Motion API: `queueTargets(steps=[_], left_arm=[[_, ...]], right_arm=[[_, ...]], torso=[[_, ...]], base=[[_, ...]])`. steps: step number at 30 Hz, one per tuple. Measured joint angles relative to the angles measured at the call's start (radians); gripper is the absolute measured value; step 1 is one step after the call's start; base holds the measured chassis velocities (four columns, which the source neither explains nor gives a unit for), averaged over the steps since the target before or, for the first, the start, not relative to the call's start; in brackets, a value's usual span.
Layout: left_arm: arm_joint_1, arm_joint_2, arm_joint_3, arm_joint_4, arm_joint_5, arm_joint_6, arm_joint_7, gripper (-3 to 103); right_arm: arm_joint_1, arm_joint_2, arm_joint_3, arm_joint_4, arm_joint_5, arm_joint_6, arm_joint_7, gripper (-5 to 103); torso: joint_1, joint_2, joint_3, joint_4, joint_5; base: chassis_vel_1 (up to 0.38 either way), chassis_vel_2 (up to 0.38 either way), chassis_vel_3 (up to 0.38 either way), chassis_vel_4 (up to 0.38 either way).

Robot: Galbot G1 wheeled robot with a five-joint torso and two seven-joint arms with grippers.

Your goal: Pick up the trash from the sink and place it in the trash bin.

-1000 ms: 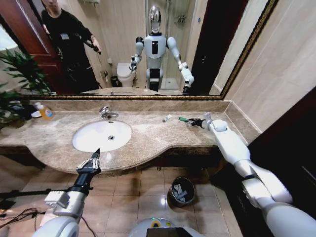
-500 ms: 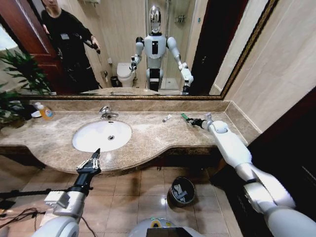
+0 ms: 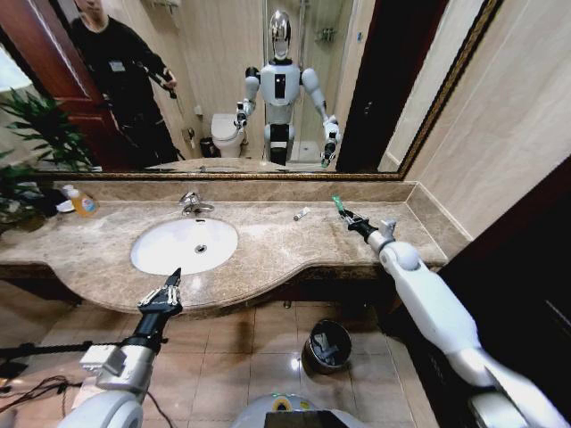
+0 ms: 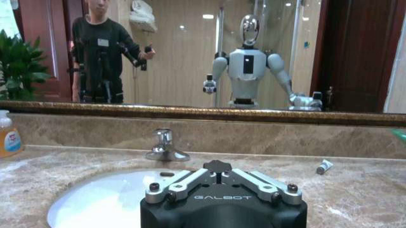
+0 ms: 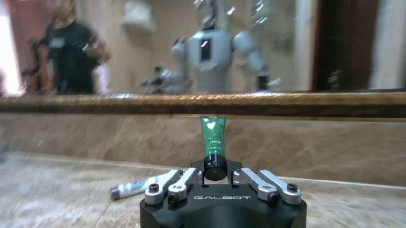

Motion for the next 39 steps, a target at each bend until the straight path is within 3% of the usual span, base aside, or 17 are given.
queueTargets(steps=[3, 6, 13, 25, 39], left_arm=[[0.000, 0.000, 0.000, 0.000, 0.000, 0.000, 0.000, 0], [0.000, 0.000, 0.000, 0.000, 0.000, 0.000, 0.000, 0], [0.000, 0.000, 0.000, 0.000, 0.000, 0.000, 0.000, 0], [0.000, 0.000, 0.000, 0.000, 0.000, 0.000, 0.000, 0], [0.000, 0.000, 0.000, 0.000, 0.000, 0.000, 0.000, 0]], right_arm=[[-0.151, 0.019, 0.066, 0.098, 0.015, 0.070, 0.063, 20], [-0.221, 0.032, 0.104, 0.153, 0.013, 0.093, 0.069, 20], [-0.405, 0.091, 0.191, 0.311, -0.030, 0.100, 0.065, 20], [-0.664, 0.193, 0.287, 0.475, -0.116, 0.124, -0.003, 20], [-0.851, 0.314, 0.302, 0.403, -0.237, 0.247, -0.114, 20]], torso=[[0.000, 0.000, 0.000, -0.0002, 0.0001], [0.000, 0.000, 0.000, -0.0001, -0.0002], [0.000, 0.000, 0.000, -0.0002, -0.0001], [0.000, 0.000, 0.000, 0.0000, -0.0003], [0.000, 0.000, 0.000, 0.0000, -0.0003]], base=[[0.000, 0.000, 0.000, 0.000], [0.000, 0.000, 0.000, 0.000], [0.000, 0.000, 0.000, 0.000], [0.000, 0.000, 0.000, 0.000], [0.000, 0.000, 0.000, 0.000]])
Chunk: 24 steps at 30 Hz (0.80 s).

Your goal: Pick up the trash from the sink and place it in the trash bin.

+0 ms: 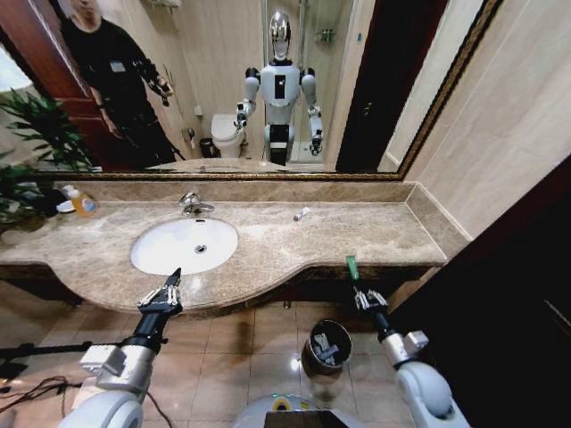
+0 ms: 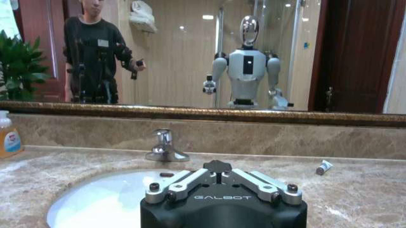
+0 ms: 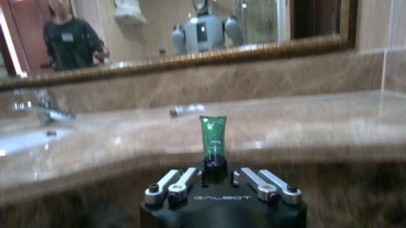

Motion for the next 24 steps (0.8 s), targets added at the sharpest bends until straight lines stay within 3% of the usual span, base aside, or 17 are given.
queueTargets(steps=[7, 24], left_arm=[[0.000, 0.000, 0.000, 0.000, 0.000, 0.000, 0.000, 0], [0.000, 0.000, 0.000, 0.000, 0.000, 0.000, 0.000, 0]], right_arm=[[0.005, 0.032, -0.002, -0.140, -0.061, 0.054, -0.024, 20], [0.151, 0.053, -0.069, -0.413, -0.129, 0.028, 0.006, 20]], torso=[[0.000, 0.000, 0.000, -0.0001, 0.0003], [0.000, 0.000, 0.000, 0.0001, 0.0002]], base=[[0.000, 0.000, 0.000, 0.000], [0.000, 0.000, 0.000, 0.000]])
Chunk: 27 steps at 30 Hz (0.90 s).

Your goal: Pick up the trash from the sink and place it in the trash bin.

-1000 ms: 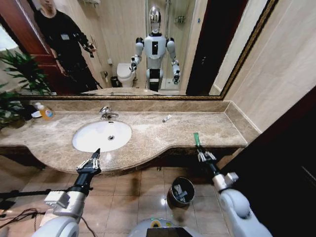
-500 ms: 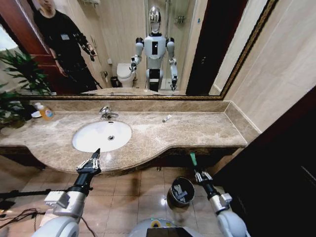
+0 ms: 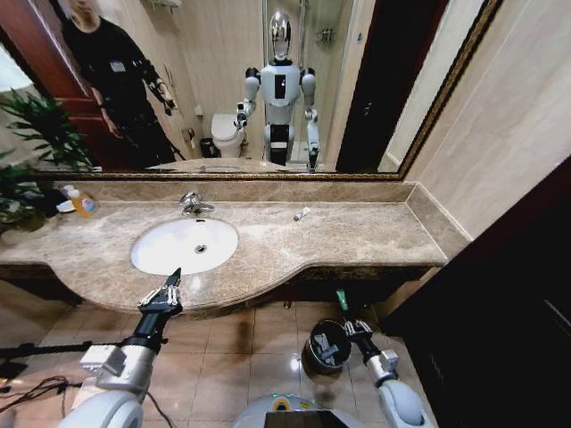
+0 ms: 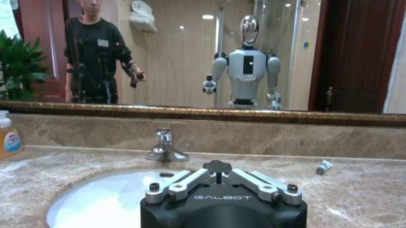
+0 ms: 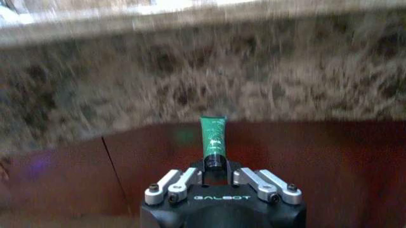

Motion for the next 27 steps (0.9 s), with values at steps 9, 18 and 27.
queueTargets(steps=[9, 18, 27], left_arm=[[0.000, 0.000, 0.000, 0.000, 0.000, 0.000, 0.000, 0], [0.000, 0.000, 0.000, 0.000, 0.000, 0.000, 0.000, 0], [0.000, 0.000, 0.000, 0.000, 0.000, 0.000, 0.000, 0]], right_arm=[[0.048, 0.004, -0.005, -0.166, -0.041, 0.018, 0.001, 20], [0.108, 0.003, -0.012, -0.319, -0.063, 0.054, 0.011, 20], [0.166, 0.014, -0.016, -0.424, -0.106, 0.065, 0.067, 23]], torso=[[0.000, 0.000, 0.000, -0.0001, 0.0000], [0.000, 0.000, 0.000, -0.0001, 0.0000], [0.000, 0.000, 0.000, -0.0001, 0.0001]], base=[[0.000, 0.000, 0.000, 0.000], [0.000, 0.000, 0.000, 0.000], [0.000, 0.000, 0.000, 0.000]])
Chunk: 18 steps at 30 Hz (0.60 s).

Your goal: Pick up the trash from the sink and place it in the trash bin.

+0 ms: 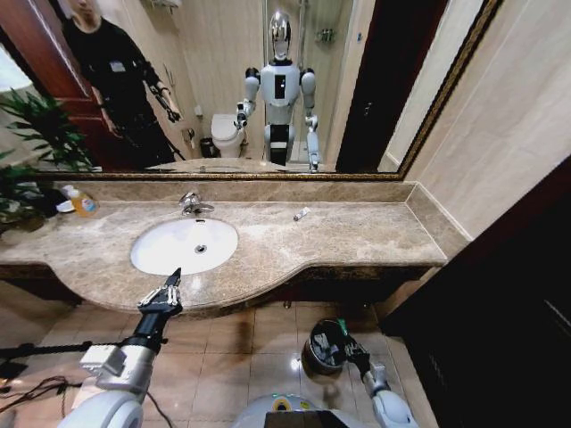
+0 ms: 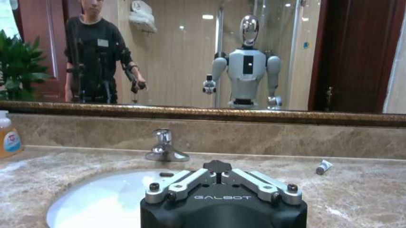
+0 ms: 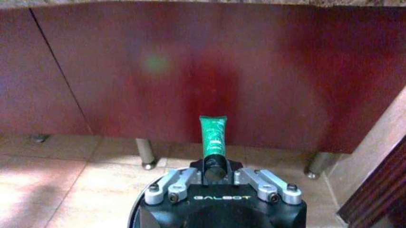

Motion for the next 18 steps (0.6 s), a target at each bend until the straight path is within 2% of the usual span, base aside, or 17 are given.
queueTargets(steps=[3, 4, 5, 6, 9, 10, 12, 13, 17, 18], left_arm=[[0.000, 0.000, 0.000, 0.000, 0.000, 0.000, 0.000, 0], [0.000, 0.000, 0.000, 0.000, 0.000, 0.000, 0.000, 0], [0.000, 0.000, 0.000, 0.000, 0.000, 0.000, 0.000, 0], [0.000, 0.000, 0.000, 0.000, 0.000, 0.000, 0.000, 0], [0.000, 0.000, 0.000, 0.000, 0.000, 0.000, 0.000, 0], [0.000, 0.000, 0.000, 0.000, 0.000, 0.000, 0.000, 0], [0.000, 0.000, 0.000, 0.000, 0.000, 0.000, 0.000, 0], [0.000, 0.000, 0.000, 0.000, 0.000, 0.000, 0.000, 0], [0.000, 0.000, 0.000, 0.000, 0.000, 0.000, 0.000, 0], [0.000, 0.000, 0.000, 0.000, 0.000, 0.000, 0.000, 0]], right_arm=[[0.008, 0.006, 0.000, -0.006, -0.012, 0.000, 0.012, 33], [0.009, 0.007, -0.001, -0.006, -0.015, 0.000, 0.015, 33], [0.011, 0.011, -0.002, -0.005, -0.021, 0.000, 0.018, 39], [0.011, 0.011, -0.002, -0.005, -0.021, 0.000, 0.018, 39], [0.014, 0.023, -0.002, -0.005, -0.042, -0.004, 0.023, 55], [0.014, 0.023, -0.002, -0.005, -0.042, -0.004, 0.023, 55], [0.015, 0.027, -0.004, -0.004, -0.050, -0.006, 0.025, 66], [0.015, 0.027, -0.004, -0.004, -0.050, -0.006, 0.025, 66], [0.014, 0.030, -0.005, 0.007, -0.053, -0.010, 0.029, 88], [0.014, 0.030, -0.005, 0.007, -0.053, -0.010, 0.029, 88]], torso=[[0.000, 0.000, 0.000, 0.0000, -0.0001], [0.000, 0.000, 0.000, 0.0000, -0.0002], [0.000, 0.000, 0.000, 0.0000, -0.0001], [0.000, 0.000, 0.000, 0.0000, -0.0001], [0.000, 0.000, 0.000, 0.0000, -0.0001], [0.000, 0.000, 0.000, 0.0000, -0.0001], [0.000, 0.000, 0.000, 0.0000, -0.0001], [0.000, 0.000, 0.000, 0.0000, -0.0001], [0.000, 0.000, 0.000, 0.0000, -0.0001], [0.000, 0.000, 0.000, 0.0000, -0.0001]], base=[[0.000, 0.000, 0.000, 0.000], [0.000, 0.000, 0.000, 0.000], [0.000, 0.000, 0.000, 0.000], [0.000, 0.000, 0.000, 0.000], [0.000, 0.000, 0.000, 0.000], [0.000, 0.000, 0.000, 0.000], [0.000, 0.000, 0.000, 0.000], [0.000, 0.000, 0.000, 0.000], [0.000, 0.000, 0.000, 0.000], [0.000, 0.000, 0.000, 0.000]])
